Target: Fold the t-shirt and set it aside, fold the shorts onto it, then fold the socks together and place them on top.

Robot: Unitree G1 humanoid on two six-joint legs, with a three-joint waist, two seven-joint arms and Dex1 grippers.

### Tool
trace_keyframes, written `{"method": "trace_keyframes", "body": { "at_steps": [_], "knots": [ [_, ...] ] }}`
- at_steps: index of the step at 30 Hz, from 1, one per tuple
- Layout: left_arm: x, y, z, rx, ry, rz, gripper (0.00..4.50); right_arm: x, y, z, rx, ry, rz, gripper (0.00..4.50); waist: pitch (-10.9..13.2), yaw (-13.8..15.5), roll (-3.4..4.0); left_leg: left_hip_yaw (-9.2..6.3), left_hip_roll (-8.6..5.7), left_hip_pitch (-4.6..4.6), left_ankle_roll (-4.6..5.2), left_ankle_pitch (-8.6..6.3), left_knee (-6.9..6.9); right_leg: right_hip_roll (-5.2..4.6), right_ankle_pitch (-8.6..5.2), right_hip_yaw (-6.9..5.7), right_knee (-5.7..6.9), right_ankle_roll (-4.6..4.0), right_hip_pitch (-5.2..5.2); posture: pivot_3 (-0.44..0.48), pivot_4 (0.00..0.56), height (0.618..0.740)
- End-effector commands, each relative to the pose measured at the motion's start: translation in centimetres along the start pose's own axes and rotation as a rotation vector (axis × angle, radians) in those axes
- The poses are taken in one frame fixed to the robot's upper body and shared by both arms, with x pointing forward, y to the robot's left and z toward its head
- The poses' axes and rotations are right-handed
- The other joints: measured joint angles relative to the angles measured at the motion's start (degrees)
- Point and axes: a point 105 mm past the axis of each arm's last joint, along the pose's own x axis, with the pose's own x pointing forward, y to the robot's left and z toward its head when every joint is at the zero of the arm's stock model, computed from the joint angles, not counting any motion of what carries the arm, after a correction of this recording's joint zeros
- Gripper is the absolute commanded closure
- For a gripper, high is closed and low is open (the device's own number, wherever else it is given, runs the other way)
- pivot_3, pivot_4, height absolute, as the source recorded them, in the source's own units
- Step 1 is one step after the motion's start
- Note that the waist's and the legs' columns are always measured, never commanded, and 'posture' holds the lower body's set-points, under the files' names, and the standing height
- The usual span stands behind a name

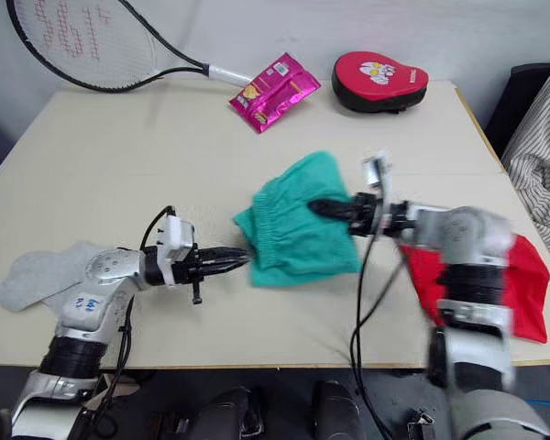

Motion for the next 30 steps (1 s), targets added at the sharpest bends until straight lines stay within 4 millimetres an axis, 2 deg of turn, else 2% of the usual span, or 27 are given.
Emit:
{"method": "trace_keyframes", "body": {
  "at_steps": [1, 4, 5, 8, 10, 13, 16, 19, 23, 28, 30],
  "knots": [
    [0.5, -1.3, 1.7, 0.012, -0.063, -0.039, 2.70, -4.0, 2.0, 3.3, -0.155, 0.000, 0.010, 4.50, 0.04, 0.25, 0.03, 0.01, 0.00, 0.00, 0.01, 0.00, 0.05, 0.03, 0.00, -0.01, -0.09, 0.00, 0.02, 0.000, 0.150, 0.740],
    [0.8, -1.4, 2.4, 0.001, -0.108, -0.021, 1.78, -7.8, 1.6, 4.4, -0.201, 0.025, -0.090, 4.50, 0.08, 0.33, -0.02, 0.05, 0.01, 0.00, 0.06, -0.01, 0.10, 0.04, 0.01, 0.00, -0.16, 0.02, 0.01, 0.000, 0.150, 0.740],
    [0.8, -1.3, 2.8, -0.004, -0.128, -0.014, 1.45, -9.7, 0.8, 4.5, -0.215, 0.046, -0.161, 4.50, 0.08, 0.38, -0.02, 0.04, 0.01, 0.02, 0.05, -0.01, 0.11, 0.04, 0.01, 0.00, -0.14, 0.02, 0.02, 0.000, 0.150, 0.740],
    [0.7, -1.1, 3.5, -0.009, -0.159, 0.007, 0.54, -14.9, -1.1, 3.6, -0.215, 0.131, -0.350, 4.50, 0.09, 0.86, -0.04, 0.02, 0.01, 0.03, 0.05, 0.01, 0.11, 0.04, 0.02, -0.02, -0.14, 0.03, 0.05, 0.000, 0.150, 0.740],
    [0.6, -1.1, 3.6, -0.016, -0.161, 0.012, 0.03, -17.1, -2.1, 2.6, -0.195, 0.184, -0.419, 4.50, 0.09, 0.93, -0.03, 0.05, -0.01, 0.03, 0.06, 0.01, 0.14, 0.03, 0.03, 0.00, -0.15, 0.04, 0.03, 0.000, 0.150, 0.740],
    [0.3, -1.0, 3.6, -0.025, -0.155, 0.023, 0.03, -20.0, -3.7, 1.2, -0.124, 0.192, -0.512, 4.50, 0.09, 0.48, -0.03, 0.10, -0.01, 0.04, 0.06, 0.01, 0.18, 0.03, 0.05, 0.04, -0.15, 0.08, 0.04, 0.000, 0.150, 0.740],
    [0.1, -0.8, 3.4, -0.029, -0.141, 0.034, 0.03, -22.4, -6.3, -1.2, -0.080, 0.239, -0.635, 4.50, 0.09, 0.44, -0.03, 0.11, 0.00, 0.06, 0.02, 0.04, 0.20, 0.06, 0.05, 0.03, -0.11, 0.08, 0.05, 0.000, 0.150, 0.740],
    [0.1, -0.7, 3.7, -0.020, -0.128, 0.027, 0.03, -23.4, -8.6, -3.4, -0.105, 0.307, -0.731, 4.50, 0.09, 0.42, -0.03, 0.11, 0.02, 0.07, -0.02, 0.08, 0.23, 0.11, 0.05, 0.03, -0.10, 0.08, 0.07, 0.000, 0.150, 0.740],
    [-0.1, -0.7, 4.3, 0.010, -0.133, 0.022, 0.03, -23.4, -11.8, -5.0, -0.210, 0.296, -0.867, 4.50, 0.09, 0.35, -0.03, 0.15, 0.03, 0.20, -0.07, 0.11, 0.32, 0.16, 0.05, 0.07, -0.02, 0.08, 0.19, 0.000, 0.150, 0.740],
    [-1.4, 1.0, 4.6, 0.044, -0.142, 0.140, 0.00, -24.3, -11.8, -6.8, -0.225, 0.349, -0.866, 3.11, 0.15, 0.69, 0.10, 0.22, 0.05, 0.33, -0.07, 0.21, 0.29, 0.21, 0.05, 0.16, 0.04, 0.09, 0.27, 0.000, 0.150, 0.740],
    [-2.1, 1.9, 4.5, 0.047, -0.149, 0.194, 0.00, -25.4, -11.3, -6.3, -0.302, 0.342, -0.896, 2.37, 0.15, 1.08, 0.10, 0.19, 0.07, 0.47, -0.07, 0.21, 0.29, 0.21, 0.05, 0.13, -0.03, 0.08, 0.47, 0.000, 0.150, 0.740]
  ]
}}
